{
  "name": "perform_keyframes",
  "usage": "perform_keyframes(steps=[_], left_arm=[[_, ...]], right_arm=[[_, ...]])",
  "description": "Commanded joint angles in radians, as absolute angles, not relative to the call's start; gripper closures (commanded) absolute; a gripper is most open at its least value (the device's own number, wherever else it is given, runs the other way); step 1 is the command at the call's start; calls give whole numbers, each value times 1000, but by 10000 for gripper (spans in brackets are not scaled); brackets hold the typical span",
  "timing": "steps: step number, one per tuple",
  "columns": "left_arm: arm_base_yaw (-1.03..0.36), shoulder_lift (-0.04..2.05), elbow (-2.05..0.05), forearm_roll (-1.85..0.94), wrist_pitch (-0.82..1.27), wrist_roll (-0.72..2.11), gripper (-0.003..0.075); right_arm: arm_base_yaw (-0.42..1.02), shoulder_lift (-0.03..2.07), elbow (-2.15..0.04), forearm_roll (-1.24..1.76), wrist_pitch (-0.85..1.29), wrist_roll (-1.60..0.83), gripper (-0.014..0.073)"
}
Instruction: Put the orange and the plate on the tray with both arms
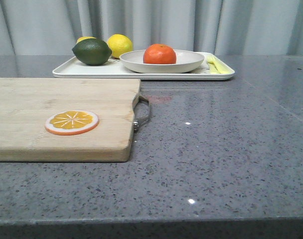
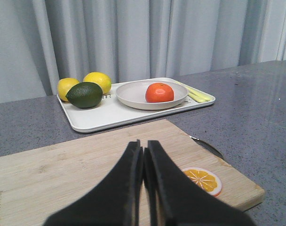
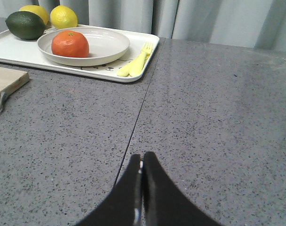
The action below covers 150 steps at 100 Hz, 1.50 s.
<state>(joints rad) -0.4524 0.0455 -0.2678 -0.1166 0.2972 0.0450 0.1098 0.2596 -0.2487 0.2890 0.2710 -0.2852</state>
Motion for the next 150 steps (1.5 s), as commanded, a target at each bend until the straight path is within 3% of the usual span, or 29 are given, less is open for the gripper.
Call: perform_keyframes(steps=[1,80,111,150], left_arm=[[-451,57,-296,-129,212,43,739],[-443,57,-289,-92,198,41,739],[-224,57,-173,-87,0,33,739],[31,22,-65,-74,-12,-25,739]], right_arm=[[107,266,-274,294,191,-297,654],[107,266,-270,294,191,-297,654],[107,266,-270,294,191,-297,654],[107,266,-270,294,191,-297,654]])
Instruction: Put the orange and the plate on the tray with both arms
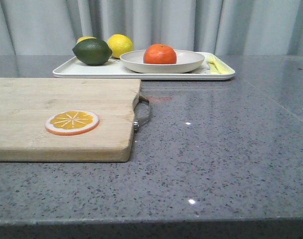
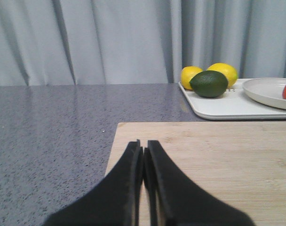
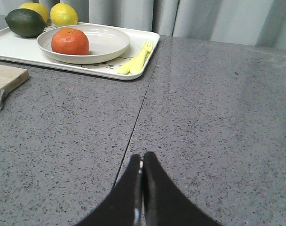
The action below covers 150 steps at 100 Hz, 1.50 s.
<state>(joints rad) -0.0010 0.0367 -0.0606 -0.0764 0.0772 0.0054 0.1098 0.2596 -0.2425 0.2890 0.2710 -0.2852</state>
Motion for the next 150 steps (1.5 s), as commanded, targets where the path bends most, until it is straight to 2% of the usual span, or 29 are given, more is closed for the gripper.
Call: perform_keyframes(steps=[1,27,150], left_arm=[[35,19,-63,-74,-12,-25,739],[70,-35,24,0,-24,-148,739],[70,-35,24,7,26,-141,739]], right_arm=[[107,266,-270,294,191,-297,654],[107,267,-270,294,191,-297,654],[107,267,-270,294,191,-297,654]])
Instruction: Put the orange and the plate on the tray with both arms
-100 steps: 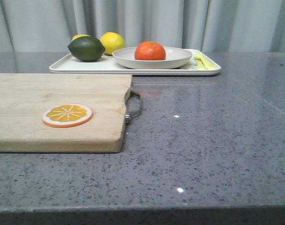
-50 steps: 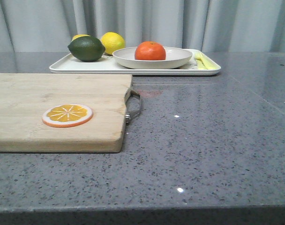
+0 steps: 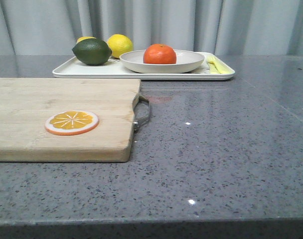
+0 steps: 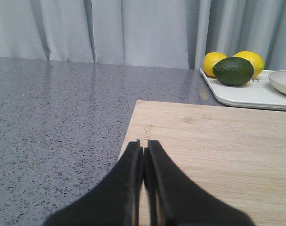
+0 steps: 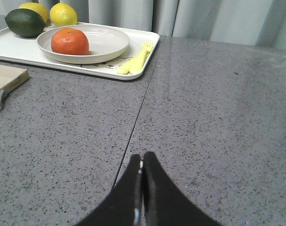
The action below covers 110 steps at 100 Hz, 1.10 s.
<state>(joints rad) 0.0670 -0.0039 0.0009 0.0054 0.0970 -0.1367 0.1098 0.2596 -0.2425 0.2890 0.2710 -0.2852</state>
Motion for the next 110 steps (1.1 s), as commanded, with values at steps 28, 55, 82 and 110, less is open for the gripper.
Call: perform_keyframes(steps=[28,55,82,110], left_arm=[[70,-35,24,7,26,-141,739],[70,-35,24,7,26,-141,739],[70,-35,24,7,26,-141,739],[70,-35,24,7,26,-141,739]], right_arm=[[107,267,-269,294,191,-297,654],[107,233,-225,231,69,-279,654],[106,147,-99,25,-105,13,654],[24,66,-19,13,-109,34,654]])
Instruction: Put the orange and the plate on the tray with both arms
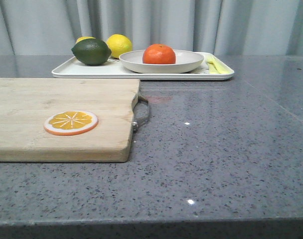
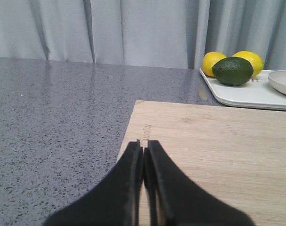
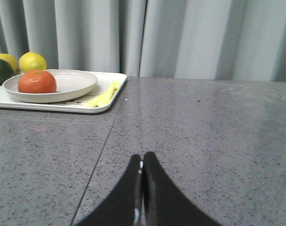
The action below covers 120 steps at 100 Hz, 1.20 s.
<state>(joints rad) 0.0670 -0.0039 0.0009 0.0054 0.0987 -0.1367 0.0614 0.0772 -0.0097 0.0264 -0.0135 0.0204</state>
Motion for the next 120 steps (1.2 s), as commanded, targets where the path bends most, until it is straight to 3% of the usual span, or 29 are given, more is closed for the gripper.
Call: perform_keyframes(steps=[1,24,120], left_arm=[[70,-35,24,7,26,-141,739],[70,-35,24,7,26,-141,739],[70,-35,24,7,26,-141,739]], right_arm=[[19,64,-17,13,-110,36,654],[-17,4,28,-54,-105,145,654],[-21,-31,28,-65,-93,145,654]])
